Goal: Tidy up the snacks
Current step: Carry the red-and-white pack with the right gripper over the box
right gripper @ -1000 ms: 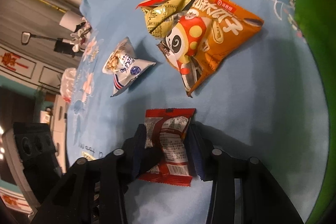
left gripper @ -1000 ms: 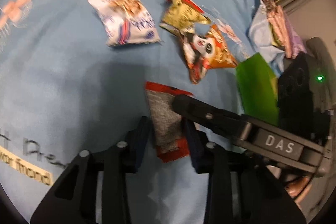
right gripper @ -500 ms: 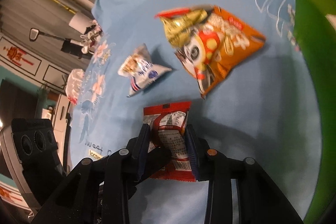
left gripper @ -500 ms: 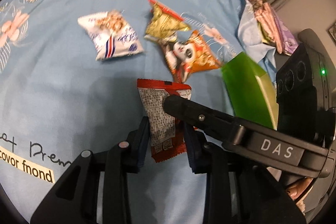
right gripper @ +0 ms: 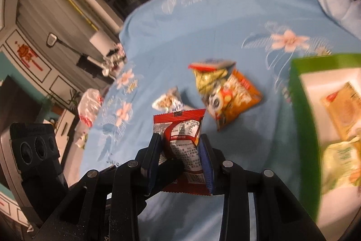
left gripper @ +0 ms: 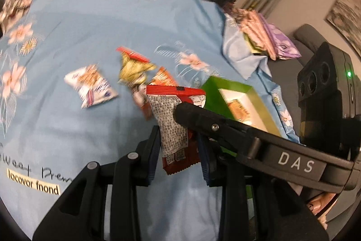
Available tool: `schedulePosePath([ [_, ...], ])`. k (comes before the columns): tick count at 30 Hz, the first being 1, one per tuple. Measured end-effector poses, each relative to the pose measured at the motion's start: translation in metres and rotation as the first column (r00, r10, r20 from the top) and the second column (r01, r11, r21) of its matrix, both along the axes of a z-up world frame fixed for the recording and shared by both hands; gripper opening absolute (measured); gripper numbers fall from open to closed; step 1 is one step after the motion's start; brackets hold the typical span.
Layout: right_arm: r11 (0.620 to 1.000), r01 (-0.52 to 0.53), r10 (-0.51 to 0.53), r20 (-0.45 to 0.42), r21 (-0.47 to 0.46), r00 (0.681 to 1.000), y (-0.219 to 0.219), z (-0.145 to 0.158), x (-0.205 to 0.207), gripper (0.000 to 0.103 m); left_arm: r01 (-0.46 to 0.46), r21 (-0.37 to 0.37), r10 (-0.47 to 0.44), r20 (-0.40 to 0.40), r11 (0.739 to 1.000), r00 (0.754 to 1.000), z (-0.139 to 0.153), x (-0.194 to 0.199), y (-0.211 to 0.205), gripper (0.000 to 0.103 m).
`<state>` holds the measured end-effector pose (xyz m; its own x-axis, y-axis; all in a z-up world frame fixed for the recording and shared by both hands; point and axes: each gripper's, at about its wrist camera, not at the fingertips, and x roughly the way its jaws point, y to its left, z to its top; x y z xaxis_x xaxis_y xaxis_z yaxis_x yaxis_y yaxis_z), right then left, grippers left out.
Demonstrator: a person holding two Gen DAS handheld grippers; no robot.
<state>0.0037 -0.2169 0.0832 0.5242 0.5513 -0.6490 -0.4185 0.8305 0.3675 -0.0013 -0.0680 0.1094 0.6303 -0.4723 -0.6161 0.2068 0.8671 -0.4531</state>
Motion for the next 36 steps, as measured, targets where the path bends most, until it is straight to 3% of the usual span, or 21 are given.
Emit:
schedulePosePath([
  [7,0.996,0.072,-0.078,0.094,0.06,0.993,-0.042,0.034,-0.016,0.037,0.097,0.056,-0.103,0.104,0.994,0.989,0.034,0.001,-0.046,0.032],
  [14,0.977,0.186,-0.199,0.137,0.101,0.97,-0.092,0.053,-0.024,0.037,0.205,0.055,-0.21,0.139,0.977,0.968,0.047,0.009,-0.089,0.032],
  [23,0.939,0.32,-0.335,0.12,0.127,0.935,-0.141,0.053,-0.02,0.037,0.322,0.047,-0.326,0.126,0.945,0.937,0.044,0.028,-0.14,0.032],
  [36,0.901,0.416,-0.421,0.018,0.124,0.907,-0.179,0.031,-0.001,0.037,0.391,0.031,-0.392,0.025,0.92,0.92,0.018,0.053,-0.176,0.032],
])
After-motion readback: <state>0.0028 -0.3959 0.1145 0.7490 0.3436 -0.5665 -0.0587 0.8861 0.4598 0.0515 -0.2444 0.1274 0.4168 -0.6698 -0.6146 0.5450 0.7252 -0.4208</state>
